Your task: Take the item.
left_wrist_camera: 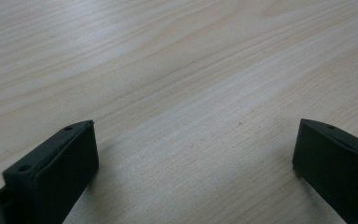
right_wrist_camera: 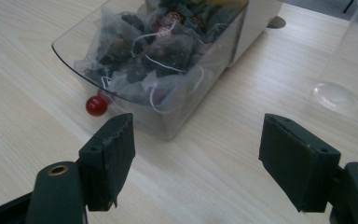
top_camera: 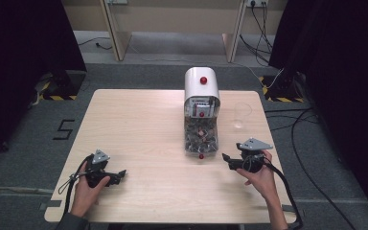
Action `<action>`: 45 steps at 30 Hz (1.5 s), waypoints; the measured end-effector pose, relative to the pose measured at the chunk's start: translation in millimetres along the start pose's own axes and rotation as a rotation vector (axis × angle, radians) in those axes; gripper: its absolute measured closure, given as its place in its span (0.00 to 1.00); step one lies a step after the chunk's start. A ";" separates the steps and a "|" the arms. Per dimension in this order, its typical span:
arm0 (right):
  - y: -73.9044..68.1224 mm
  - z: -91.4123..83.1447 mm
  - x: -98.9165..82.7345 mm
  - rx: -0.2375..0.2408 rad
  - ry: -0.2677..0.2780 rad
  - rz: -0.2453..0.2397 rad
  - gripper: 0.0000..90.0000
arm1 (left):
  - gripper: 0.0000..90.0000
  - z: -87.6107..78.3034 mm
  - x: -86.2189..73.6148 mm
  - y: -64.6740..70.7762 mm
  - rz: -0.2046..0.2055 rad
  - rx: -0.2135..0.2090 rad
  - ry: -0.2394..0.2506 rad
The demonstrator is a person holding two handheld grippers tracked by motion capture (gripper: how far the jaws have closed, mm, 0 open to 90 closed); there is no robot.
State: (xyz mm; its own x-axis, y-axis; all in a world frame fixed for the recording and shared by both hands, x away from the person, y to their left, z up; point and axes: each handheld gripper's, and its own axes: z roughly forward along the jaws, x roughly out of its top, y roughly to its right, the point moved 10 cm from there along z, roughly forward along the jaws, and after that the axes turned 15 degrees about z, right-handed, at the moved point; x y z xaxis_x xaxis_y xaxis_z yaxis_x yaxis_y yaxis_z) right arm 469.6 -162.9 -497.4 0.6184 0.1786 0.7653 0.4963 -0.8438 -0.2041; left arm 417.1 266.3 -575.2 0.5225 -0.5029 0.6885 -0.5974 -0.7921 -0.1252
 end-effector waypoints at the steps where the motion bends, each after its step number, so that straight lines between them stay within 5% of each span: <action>1: -2.0 0.9 2.2 -0.001 0.002 -0.005 0.31 | 0.00 0.1 0.1 0.0 0.000 0.000 0.001; 21: -47.1 18.0 45.6 0.051 0.053 -0.077 0.33 | 0.00 0.1 0.1 0.0 -0.001 0.000 0.001; 37: -56.7 42.9 48.3 0.086 0.041 -0.078 0.40 | 0.00 0.1 0.1 0.0 -0.001 0.000 0.001; 45: -69.5 55.5 51.0 0.084 0.014 -0.143 0.41 | 0.00 0.1 0.0 0.0 0.000 0.000 0.001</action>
State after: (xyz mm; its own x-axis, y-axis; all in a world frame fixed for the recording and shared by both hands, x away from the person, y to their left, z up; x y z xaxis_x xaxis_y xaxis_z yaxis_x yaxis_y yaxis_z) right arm 500.5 -67.0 -478.1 0.5297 0.2863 0.7984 0.6282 -0.7649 -0.1425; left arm 417.2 266.3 -575.2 0.5224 -0.5022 0.6891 -0.5974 -0.7922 -0.1245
